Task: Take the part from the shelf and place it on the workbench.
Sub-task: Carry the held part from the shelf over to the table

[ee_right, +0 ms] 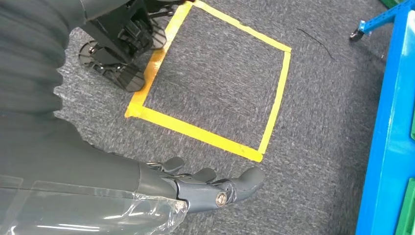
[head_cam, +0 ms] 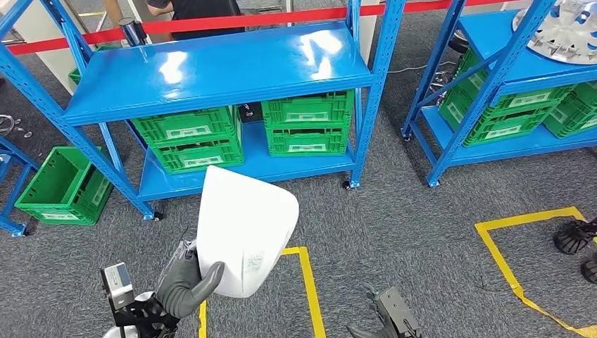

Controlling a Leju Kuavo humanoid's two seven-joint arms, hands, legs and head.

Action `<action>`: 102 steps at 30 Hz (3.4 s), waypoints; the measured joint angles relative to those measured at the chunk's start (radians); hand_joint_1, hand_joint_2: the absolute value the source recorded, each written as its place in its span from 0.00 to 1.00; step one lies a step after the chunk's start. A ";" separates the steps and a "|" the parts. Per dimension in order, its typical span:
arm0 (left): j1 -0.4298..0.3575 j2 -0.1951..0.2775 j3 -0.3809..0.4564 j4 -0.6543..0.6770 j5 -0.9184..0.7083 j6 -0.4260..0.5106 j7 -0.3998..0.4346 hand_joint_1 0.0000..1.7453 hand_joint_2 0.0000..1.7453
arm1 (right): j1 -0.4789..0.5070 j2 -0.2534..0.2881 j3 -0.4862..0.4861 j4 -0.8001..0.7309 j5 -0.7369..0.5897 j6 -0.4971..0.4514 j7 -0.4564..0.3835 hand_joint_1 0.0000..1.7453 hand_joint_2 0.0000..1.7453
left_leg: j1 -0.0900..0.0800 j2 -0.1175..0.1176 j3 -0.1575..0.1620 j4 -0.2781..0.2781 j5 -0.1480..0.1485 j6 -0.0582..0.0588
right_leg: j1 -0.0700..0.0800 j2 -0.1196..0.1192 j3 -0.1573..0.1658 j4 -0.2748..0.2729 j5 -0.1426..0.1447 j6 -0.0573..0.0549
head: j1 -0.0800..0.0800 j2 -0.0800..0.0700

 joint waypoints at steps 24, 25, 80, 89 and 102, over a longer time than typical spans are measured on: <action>0.005 0.003 0.002 -0.003 -0.017 0.018 -0.012 1.00 1.00 | -0.023 -0.003 0.048 0.001 0.071 -0.034 -0.117 0.00 1.00 | -0.019 -0.003 0.120 -0.278 0.146 0.031 | 0.004 0.000 0.005 -0.032 0.024 0.017 | 0.004 0.000; 0.005 0.003 0.002 -0.003 -0.017 0.017 -0.012 1.00 1.00 | -0.024 -0.003 0.050 0.001 0.071 -0.036 -0.117 0.00 1.00 | -0.019 -0.003 0.120 -0.278 0.146 0.031 | 0.004 0.000 0.004 -0.032 0.025 0.019 | 0.004 0.000; 0.012 0.010 0.001 -0.001 -0.020 0.018 -0.027 1.00 1.00 | -0.028 -0.004 0.081 0.026 0.037 -0.002 -0.172 0.00 1.00 | -0.022 0.063 0.127 -0.283 0.149 0.055 | 0.005 -0.042 -0.040 0.078 -0.029 0.040 | 0.006 0.000; 0.021 0.015 0.000 -0.001 -0.020 0.027 -0.031 1.00 1.00 | -0.036 -0.001 0.086 0.032 0.039 0.000 -0.174 0.00 1.00 | -0.008 0.019 0.058 -0.101 0.029 0.010 | 0.002 0.009 0.002 -0.009 0.006 0.000 | 0.002 0.000; 0.023 0.022 0.001 -0.006 -0.020 0.027 -0.032 1.00 1.00 | -0.036 0.004 0.093 0.036 0.040 0.001 -0.174 0.00 1.00 | -0.002 -0.040 0.142 -0.291 0.145 0.053 | 0.006 0.098 -0.033 0.013 0.009 0.025 | 0.002 0.000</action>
